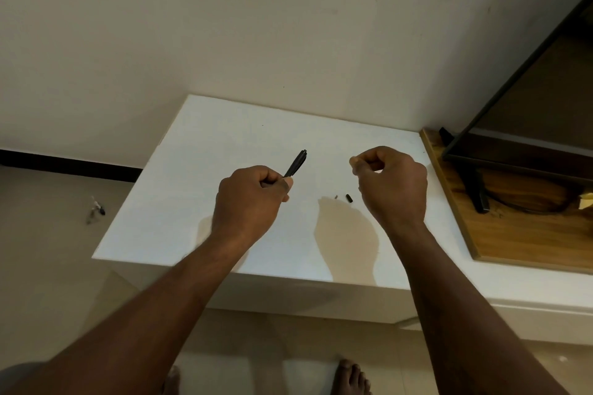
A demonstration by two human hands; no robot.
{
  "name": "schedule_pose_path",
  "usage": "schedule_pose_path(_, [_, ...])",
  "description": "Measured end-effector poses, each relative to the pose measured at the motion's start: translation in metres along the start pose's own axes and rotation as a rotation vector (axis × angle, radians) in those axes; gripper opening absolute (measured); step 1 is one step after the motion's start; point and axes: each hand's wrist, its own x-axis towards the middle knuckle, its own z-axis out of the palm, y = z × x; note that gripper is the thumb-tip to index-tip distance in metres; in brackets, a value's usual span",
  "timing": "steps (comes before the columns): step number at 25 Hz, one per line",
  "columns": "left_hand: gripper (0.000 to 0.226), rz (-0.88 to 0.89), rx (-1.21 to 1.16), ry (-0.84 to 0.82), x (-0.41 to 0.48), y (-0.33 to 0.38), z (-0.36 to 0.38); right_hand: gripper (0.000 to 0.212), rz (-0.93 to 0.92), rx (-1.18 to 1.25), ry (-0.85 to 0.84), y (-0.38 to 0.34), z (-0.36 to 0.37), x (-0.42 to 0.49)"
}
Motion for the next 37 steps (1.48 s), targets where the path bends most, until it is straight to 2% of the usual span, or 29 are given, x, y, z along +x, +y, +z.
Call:
schedule_pose_path(5, [0.024, -0.003, 0.006, -0.002, 0.001, -0.002, 0.003, 0.012, -0.063, 0.066, -0.009, -0.019, 0.005, -0.016])
schedule_pose_path(7, [0.024, 0.0, 0.002, -0.006, 0.0, -0.002, 0.004, 0.013, -0.051, 0.101, -0.075, -0.024, 0.007, -0.02])
schedule_pose_path(10, [0.023, 0.006, -0.021, -0.005, -0.001, -0.001, 0.005, 0.018, -0.038, 0.004, -0.362, -0.024, 0.013, -0.026])
schedule_pose_path(12, [0.024, 0.0, -0.049, -0.01, -0.001, -0.001, 0.005, 0.022, -0.066, -0.161, -0.59, -0.022, 0.017, -0.031])
schedule_pose_path(14, [0.024, -0.005, -0.059, -0.025, -0.001, -0.001, 0.006, 0.027, -0.091, -0.306, -0.729, -0.019, 0.021, -0.035])
schedule_pose_path(17, [0.024, 0.006, -0.043, -0.052, -0.003, -0.002, 0.008, 0.019, -0.107, -0.28, -0.657, -0.018, 0.023, -0.035])
schedule_pose_path(19, [0.024, 0.014, -0.026, -0.062, -0.004, -0.002, 0.008, 0.01, -0.063, -0.129, -0.546, -0.018, 0.022, -0.031])
schedule_pose_path(21, [0.024, 0.019, -0.025, -0.072, -0.005, -0.002, 0.009, 0.013, 0.046, 0.068, -0.487, -0.018, 0.02, -0.026])
schedule_pose_path(26, [0.024, 0.046, -0.05, -0.195, -0.008, -0.001, 0.01, 0.018, 0.271, 0.402, -0.57, -0.022, 0.018, -0.026])
schedule_pose_path(29, [0.024, 0.053, -0.121, -0.315, -0.01, -0.001, 0.011, 0.025, 0.305, 0.473, -0.569, -0.022, 0.017, -0.025])
schedule_pose_path(37, [0.012, -0.026, -0.17, -0.401, -0.007, -0.004, 0.011, 0.019, 0.334, 0.528, -0.403, -0.02, 0.018, -0.023])
